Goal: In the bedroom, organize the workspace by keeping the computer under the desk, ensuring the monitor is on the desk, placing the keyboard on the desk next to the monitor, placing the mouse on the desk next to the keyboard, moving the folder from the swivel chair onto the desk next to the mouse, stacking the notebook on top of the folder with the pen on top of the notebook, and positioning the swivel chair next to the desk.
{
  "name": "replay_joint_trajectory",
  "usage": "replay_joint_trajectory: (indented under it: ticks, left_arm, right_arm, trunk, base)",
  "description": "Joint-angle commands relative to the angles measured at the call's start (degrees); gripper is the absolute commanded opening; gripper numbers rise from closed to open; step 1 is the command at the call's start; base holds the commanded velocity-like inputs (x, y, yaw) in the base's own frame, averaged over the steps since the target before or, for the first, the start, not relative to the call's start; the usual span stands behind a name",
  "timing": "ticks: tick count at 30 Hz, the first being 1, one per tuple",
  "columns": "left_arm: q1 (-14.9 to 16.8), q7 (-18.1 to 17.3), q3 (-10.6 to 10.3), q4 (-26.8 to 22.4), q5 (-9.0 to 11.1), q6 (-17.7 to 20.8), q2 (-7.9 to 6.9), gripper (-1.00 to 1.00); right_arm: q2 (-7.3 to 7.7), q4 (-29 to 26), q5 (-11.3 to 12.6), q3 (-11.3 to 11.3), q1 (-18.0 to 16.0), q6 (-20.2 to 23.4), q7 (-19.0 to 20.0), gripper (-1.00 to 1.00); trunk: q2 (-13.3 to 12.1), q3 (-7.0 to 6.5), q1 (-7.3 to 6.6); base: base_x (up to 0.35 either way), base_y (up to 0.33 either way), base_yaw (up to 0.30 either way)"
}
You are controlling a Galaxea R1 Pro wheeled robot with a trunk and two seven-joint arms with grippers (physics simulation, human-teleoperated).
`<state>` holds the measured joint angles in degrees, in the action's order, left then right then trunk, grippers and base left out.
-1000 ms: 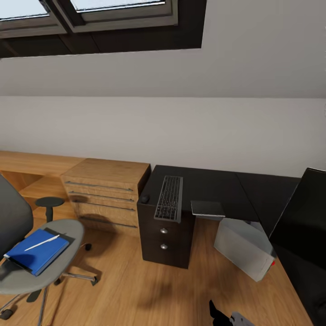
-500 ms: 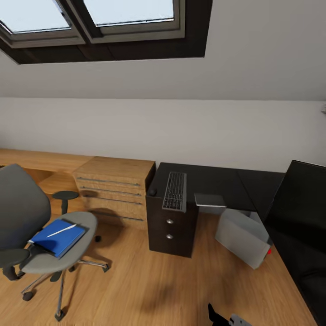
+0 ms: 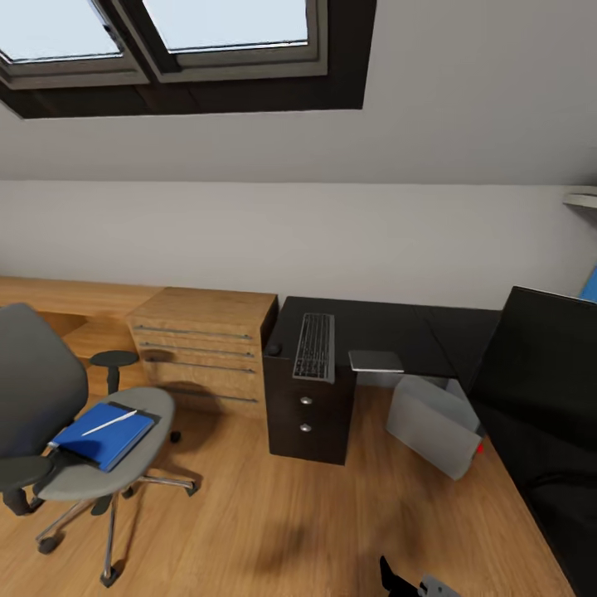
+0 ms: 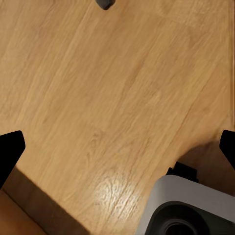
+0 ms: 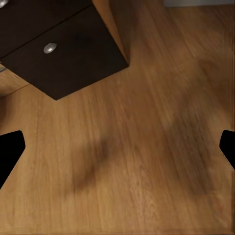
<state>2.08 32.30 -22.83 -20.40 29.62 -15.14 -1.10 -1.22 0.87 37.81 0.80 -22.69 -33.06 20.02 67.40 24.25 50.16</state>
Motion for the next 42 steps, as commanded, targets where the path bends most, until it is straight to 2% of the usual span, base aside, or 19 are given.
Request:
replay_joint_trajectory:
  ticks: [1,2,3,8,11,13,17,18,20,25,34,42]
  left_arm:
    - [0.03,-0.32,-0.54,-0.03,0.61,-0.20,-0.02,1.00]
    - [0.03,-0.79,-0.58,-0.02,0.61,-0.17,-0.01,1.00]
    - [0.03,-4.11,-0.61,0.11,0.62,-0.08,-0.06,1.00]
    - [0.03,-10.72,-0.40,0.24,0.65,-0.25,-0.34,1.00]
    - [0.03,-13.00,-0.30,0.27,0.43,-0.61,-0.39,1.00]
    - [0.03,-13.33,-0.29,0.27,0.39,-0.69,-0.42,1.00]
    - [0.03,-13.55,-0.29,0.32,0.36,-1.65,-0.46,1.00]
    - [0.03,-13.62,-0.29,0.43,0.35,-2.51,-0.48,1.00]
    - [0.03,-13.64,-0.29,0.95,0.35,-2.84,-0.48,1.00]
    - [0.03,-13.66,-0.29,2.24,0.22,-3.15,-0.48,1.00]
    - [0.03,-13.66,-0.60,2.63,0.01,-3.23,-0.40,1.00]
    - [0.03,-13.66,-0.64,2.65,0.00,-3.23,-0.40,1.00]
  right_arm:
    - [-0.01,0.10,0.61,0.08,-0.03,-0.11,0.46,1.00]
    - [-0.01,0.10,0.60,0.08,-0.02,-0.10,0.46,1.00]
    - [-0.01,0.12,0.60,0.08,0.00,-0.09,0.46,1.00]
    - [-0.03,0.17,0.53,0.08,0.01,-0.08,0.46,1.00]
    - [-0.15,0.18,0.36,0.15,0.02,-0.08,0.46,1.00]
    - [-0.38,0.17,0.12,0.16,0.02,-0.08,0.46,1.00]
    - [-0.82,0.17,-3.78,0.17,0.02,-0.08,0.46,1.00]
    - [-1.06,0.21,-7.11,0.17,0.06,-0.08,0.42,1.00]
    - [-1.24,0.27,-8.50,0.17,0.08,-0.08,0.40,1.00]
    - [-1.52,0.33,-9.65,0.17,0.19,-0.08,0.25,1.00]
    - [-1.75,0.31,-9.94,0.15,0.21,-0.08,-3.04,1.00]
    - [-1.77,0.32,-10.00,0.17,0.20,-0.08,-3.37,1.00]
  trunk:
    - [0.04,0.06,0.00]
    - [0.04,0.06,0.00]
    - [0.04,0.06,0.00]
    - [0.04,0.06,0.00]
    - [0.04,0.07,0.00]
    - [0.04,0.10,0.00]
    - [0.04,0.28,0.00]
    - [0.04,0.34,0.00]
    - [0.04,0.47,0.00]
    - [0.04,0.86,0.00]
    - [0.04,1.53,0.00]
    - [0.04,1.59,0.00]
  base:
    - [-0.005,0.003,-0.232]
    - [-0.004,0.002,-0.238]
    - [-0.002,0.001,-0.253]
    - [-0.001,0.000,-0.259]
    - [0.000,0.000,-0.263]
    - [0.000,0.000,-0.253]
    - [0.000,0.000,-0.174]
    - [0.000,0.000,-0.052]
    - [0.000,0.000,-0.034]
    - [0.000,0.000,0.031]
    - [0.100,0.065,0.093]
    - [-0.047,0.020,0.007]
